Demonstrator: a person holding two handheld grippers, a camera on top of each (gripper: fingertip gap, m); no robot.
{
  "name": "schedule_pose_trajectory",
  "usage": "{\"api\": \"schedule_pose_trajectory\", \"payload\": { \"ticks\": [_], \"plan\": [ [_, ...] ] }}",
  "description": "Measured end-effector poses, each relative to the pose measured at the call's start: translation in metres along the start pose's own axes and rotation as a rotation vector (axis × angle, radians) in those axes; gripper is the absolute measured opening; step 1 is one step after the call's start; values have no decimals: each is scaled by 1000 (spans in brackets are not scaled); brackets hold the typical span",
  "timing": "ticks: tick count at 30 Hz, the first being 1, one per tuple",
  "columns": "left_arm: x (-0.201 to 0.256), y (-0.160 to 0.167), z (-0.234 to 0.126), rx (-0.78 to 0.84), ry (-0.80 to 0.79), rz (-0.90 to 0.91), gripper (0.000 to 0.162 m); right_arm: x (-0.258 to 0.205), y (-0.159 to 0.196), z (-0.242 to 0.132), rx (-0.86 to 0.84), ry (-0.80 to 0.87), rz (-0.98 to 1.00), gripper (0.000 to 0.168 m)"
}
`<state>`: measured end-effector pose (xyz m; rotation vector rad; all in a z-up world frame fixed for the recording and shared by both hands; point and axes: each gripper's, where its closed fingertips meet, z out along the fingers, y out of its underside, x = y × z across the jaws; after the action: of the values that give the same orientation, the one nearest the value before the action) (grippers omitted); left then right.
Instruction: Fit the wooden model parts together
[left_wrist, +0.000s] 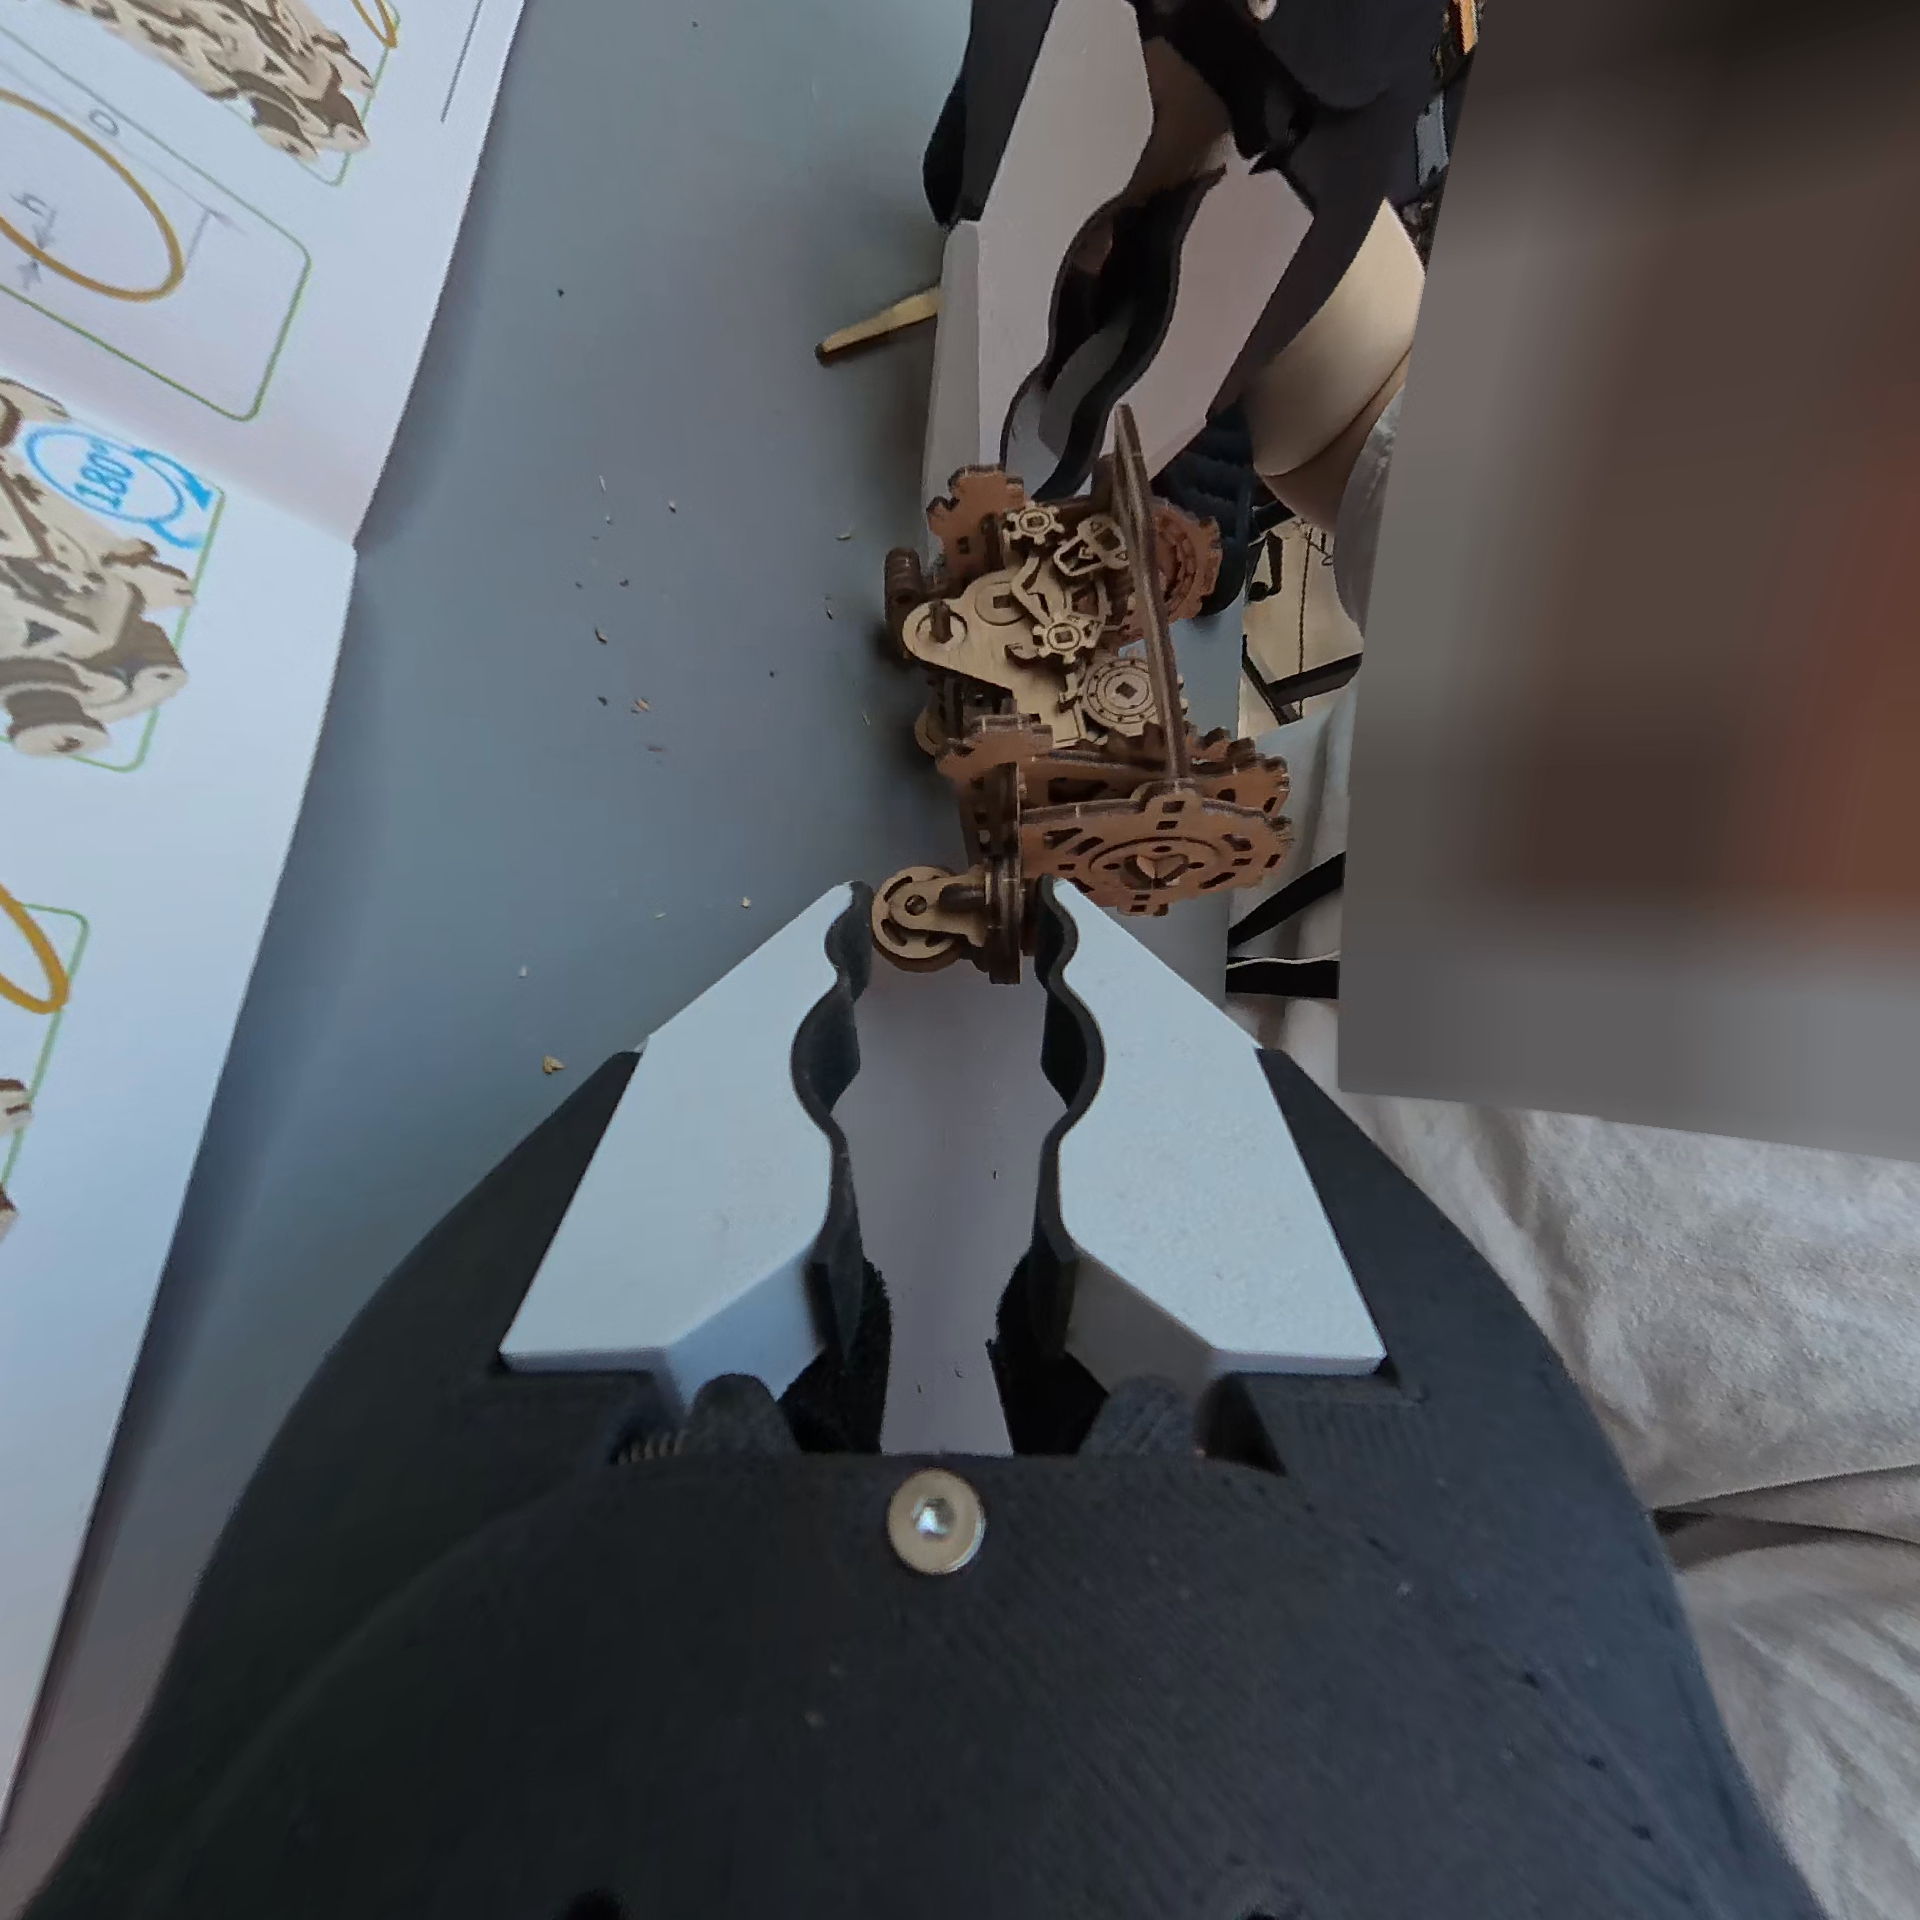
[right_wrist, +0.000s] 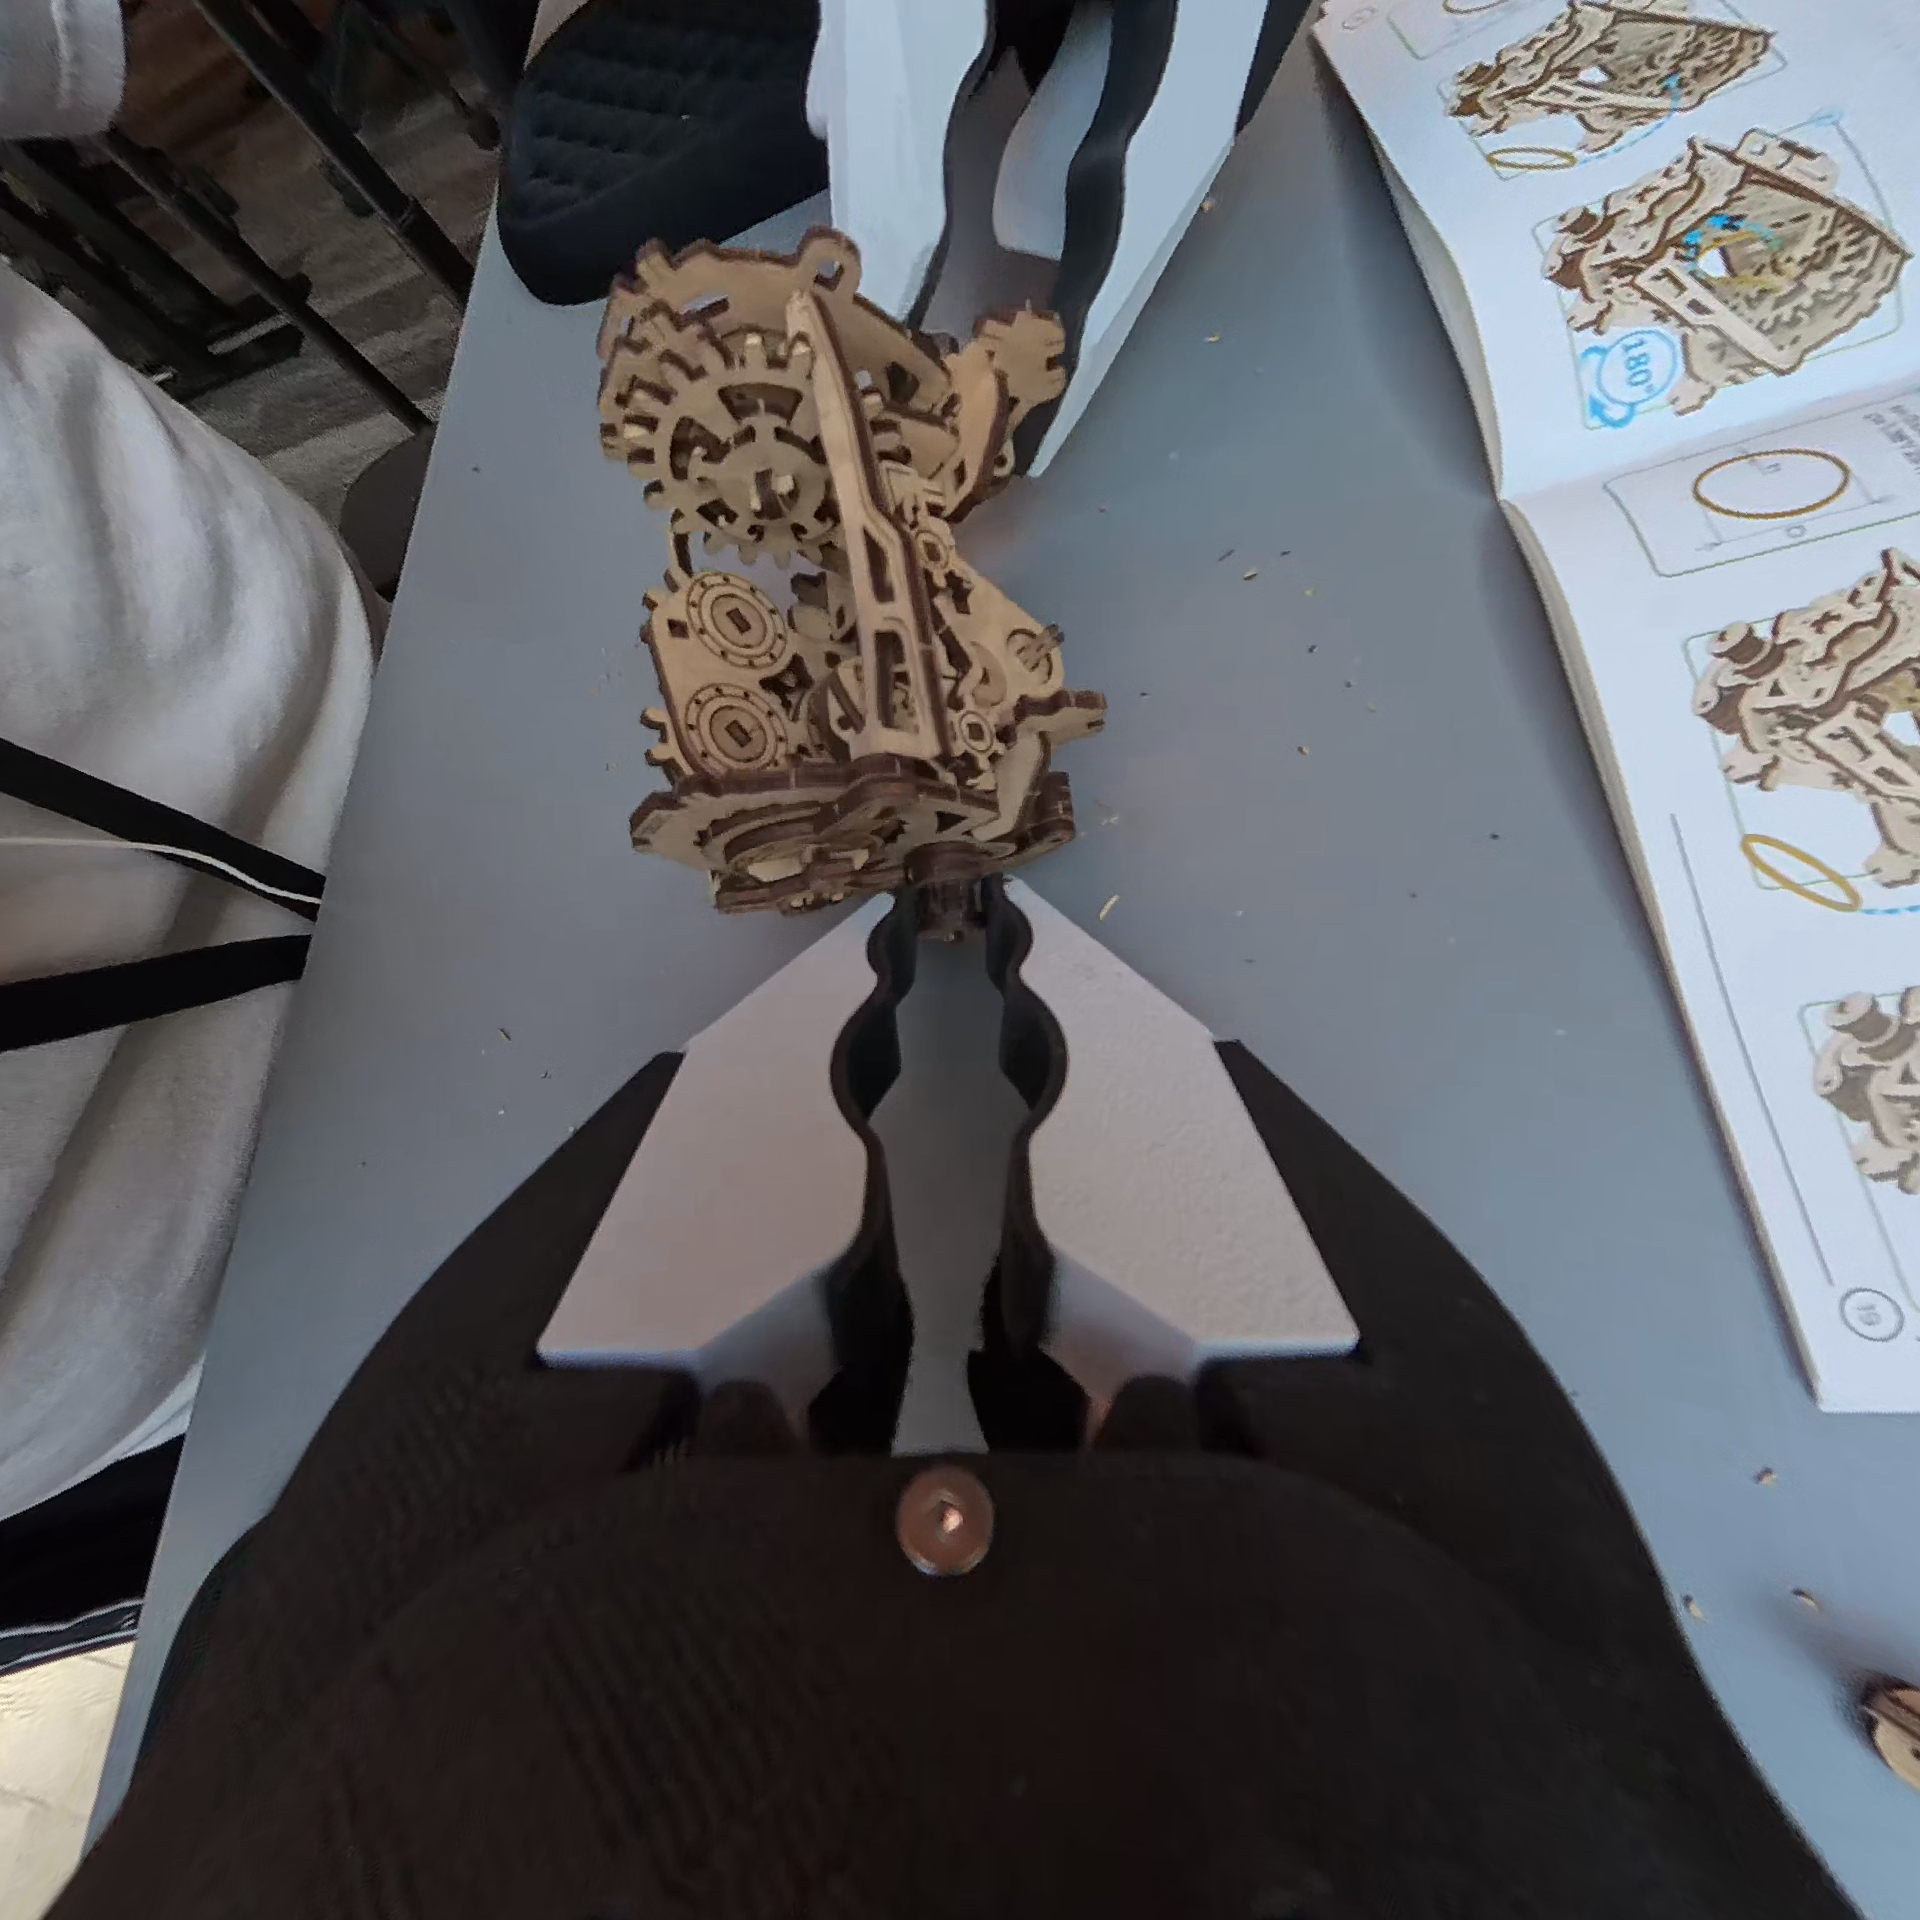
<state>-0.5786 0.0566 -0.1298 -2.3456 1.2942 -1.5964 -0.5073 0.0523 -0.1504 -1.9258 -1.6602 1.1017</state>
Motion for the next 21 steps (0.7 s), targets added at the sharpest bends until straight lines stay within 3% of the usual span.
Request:
{"api": "schedule_pose_trajectory", "payload": {
  "ticks": [10, 21],
  "plan": [
    [-6, -8, -3, 111, 46, -90, 29, 4, 1, 0, -1, 36, -13, 12],
    [-3, -6, 0, 119, 29, -79, 29, 10, 1, -4, 11, 85, -35, 17]
  ]
}}
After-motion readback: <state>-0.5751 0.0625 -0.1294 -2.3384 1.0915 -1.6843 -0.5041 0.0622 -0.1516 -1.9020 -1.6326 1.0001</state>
